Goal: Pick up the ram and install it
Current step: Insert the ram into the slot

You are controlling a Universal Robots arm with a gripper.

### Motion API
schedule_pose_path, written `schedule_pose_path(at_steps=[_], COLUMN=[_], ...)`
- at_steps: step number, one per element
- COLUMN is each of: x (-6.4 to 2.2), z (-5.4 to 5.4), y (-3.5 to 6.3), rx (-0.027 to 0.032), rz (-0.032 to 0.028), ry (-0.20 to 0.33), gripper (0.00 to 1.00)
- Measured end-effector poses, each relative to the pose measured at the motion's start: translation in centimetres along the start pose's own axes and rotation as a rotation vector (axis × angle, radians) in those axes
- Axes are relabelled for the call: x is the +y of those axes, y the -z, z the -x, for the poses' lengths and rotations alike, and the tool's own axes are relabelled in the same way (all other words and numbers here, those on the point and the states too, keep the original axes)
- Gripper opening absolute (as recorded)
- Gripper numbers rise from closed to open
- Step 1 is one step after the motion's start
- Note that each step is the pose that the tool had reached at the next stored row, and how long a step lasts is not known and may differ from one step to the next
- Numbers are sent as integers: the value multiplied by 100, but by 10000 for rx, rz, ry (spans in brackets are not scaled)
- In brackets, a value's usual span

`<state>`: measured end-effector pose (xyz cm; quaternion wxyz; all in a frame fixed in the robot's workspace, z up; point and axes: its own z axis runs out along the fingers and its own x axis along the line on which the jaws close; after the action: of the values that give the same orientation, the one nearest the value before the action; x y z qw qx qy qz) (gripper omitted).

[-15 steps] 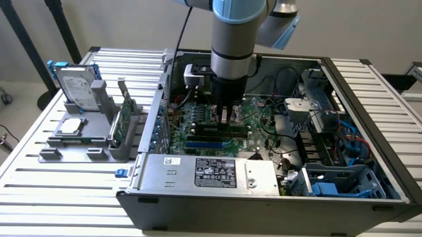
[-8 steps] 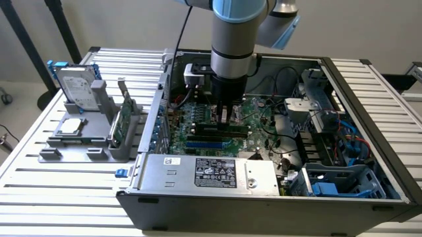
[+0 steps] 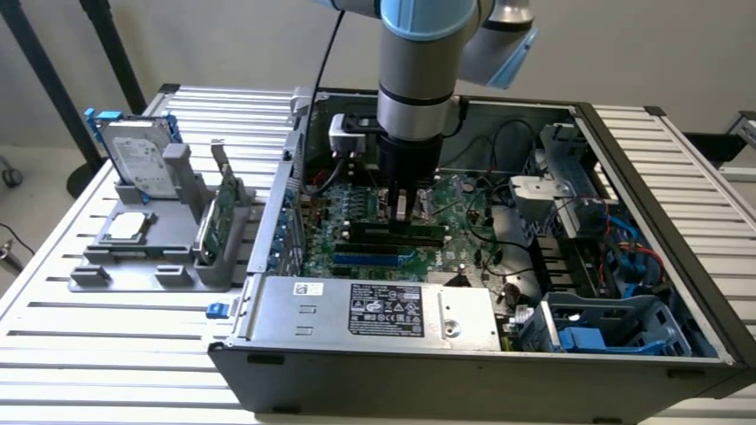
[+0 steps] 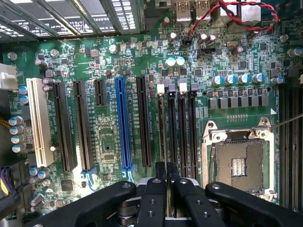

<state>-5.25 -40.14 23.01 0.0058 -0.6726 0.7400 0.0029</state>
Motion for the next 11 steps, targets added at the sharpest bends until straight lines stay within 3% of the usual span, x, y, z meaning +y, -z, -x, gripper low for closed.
schedule_pose_path(at_steps=[11], x=[1], z=[5], y=[-8], rx=[0], rz=[1], ry=[64], gripper=[14])
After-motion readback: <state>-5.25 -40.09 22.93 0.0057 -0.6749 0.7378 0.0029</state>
